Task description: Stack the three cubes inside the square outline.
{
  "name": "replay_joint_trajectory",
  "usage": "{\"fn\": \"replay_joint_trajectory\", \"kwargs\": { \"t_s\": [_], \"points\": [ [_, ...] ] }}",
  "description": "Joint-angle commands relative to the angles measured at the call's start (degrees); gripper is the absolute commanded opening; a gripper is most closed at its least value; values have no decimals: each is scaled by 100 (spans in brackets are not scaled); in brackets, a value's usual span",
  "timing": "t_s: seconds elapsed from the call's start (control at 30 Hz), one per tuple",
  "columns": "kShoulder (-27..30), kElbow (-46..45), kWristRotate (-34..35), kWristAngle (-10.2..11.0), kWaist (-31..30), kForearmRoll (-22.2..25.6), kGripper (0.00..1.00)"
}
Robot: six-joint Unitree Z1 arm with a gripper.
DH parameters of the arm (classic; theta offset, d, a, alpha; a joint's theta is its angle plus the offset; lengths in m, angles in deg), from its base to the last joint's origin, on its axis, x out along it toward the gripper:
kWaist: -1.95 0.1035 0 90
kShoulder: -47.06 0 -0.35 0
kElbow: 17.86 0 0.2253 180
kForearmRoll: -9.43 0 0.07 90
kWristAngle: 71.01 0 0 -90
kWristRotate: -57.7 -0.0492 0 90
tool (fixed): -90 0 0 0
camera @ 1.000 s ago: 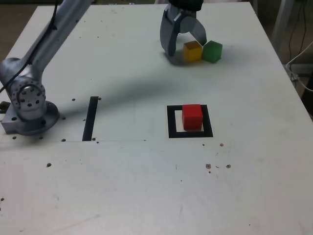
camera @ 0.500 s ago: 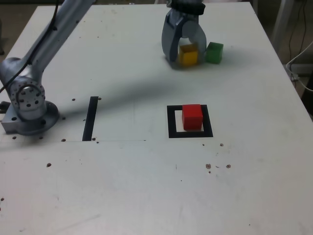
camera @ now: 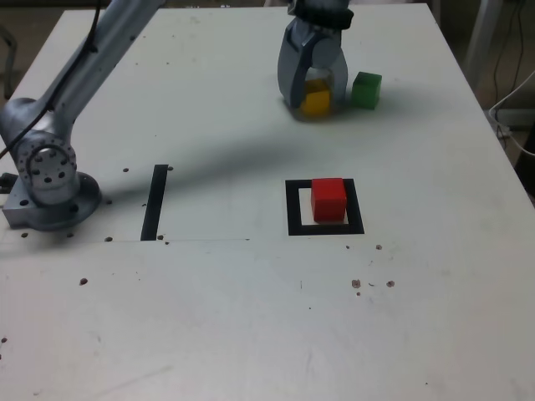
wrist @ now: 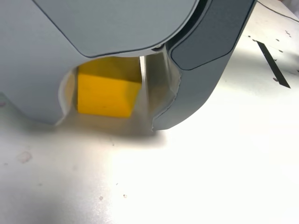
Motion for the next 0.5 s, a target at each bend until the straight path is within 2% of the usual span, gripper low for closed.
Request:
{"fn": "replay_joint_trajectory", "kwargs": {
  "t_s": [0.0, 0.47],
  "points": [
    [85, -28, -1, 8, -25, 173, 28],
    [435, -348, -24, -37, -197, 176, 28]
  ]
}}
